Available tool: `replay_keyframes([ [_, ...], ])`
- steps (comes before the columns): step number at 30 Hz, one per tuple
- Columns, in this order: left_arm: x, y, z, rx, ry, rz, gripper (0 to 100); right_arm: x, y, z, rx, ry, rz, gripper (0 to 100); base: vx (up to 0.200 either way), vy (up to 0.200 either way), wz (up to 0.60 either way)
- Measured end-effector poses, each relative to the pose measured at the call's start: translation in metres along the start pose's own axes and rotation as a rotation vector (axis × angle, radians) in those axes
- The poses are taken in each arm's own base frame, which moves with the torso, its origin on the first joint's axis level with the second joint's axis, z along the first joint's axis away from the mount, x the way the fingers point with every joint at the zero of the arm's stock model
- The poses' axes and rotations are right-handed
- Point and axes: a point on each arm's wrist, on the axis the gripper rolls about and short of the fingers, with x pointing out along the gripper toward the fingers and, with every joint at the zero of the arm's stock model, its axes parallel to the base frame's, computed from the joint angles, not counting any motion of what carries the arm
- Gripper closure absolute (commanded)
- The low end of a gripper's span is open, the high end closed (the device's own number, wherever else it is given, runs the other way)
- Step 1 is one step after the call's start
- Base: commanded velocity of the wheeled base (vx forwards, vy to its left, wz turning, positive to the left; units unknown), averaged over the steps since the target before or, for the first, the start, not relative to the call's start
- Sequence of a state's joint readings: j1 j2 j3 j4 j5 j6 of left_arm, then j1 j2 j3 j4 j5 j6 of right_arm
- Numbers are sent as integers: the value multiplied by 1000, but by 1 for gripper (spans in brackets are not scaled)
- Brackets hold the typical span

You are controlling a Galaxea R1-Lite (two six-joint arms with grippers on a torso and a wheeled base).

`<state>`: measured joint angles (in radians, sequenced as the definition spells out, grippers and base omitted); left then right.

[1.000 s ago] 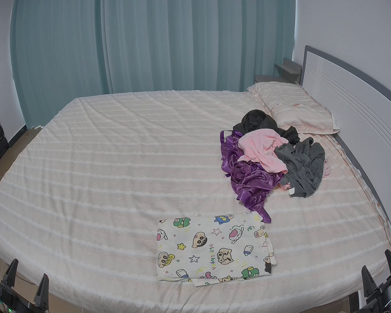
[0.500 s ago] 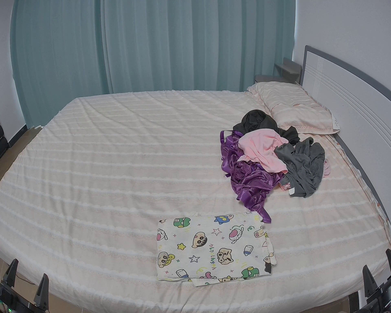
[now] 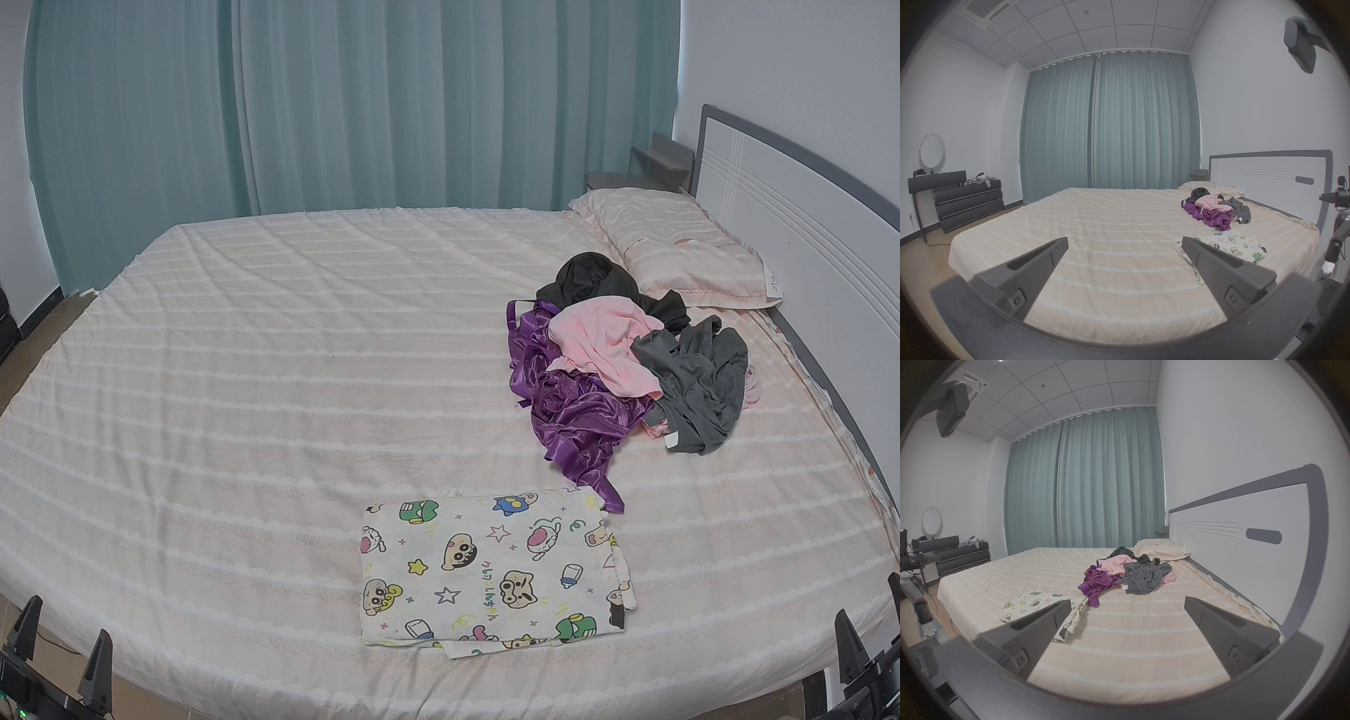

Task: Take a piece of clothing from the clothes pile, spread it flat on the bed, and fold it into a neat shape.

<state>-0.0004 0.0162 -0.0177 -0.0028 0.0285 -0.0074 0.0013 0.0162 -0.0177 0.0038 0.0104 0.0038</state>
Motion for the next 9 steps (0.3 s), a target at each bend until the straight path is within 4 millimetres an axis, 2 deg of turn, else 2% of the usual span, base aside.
replay_keyframes([
  [9, 0, 0, 0, 0, 0, 0, 0, 0, 0, 0, -3, 0, 0, 0, 0, 0, 0],
])
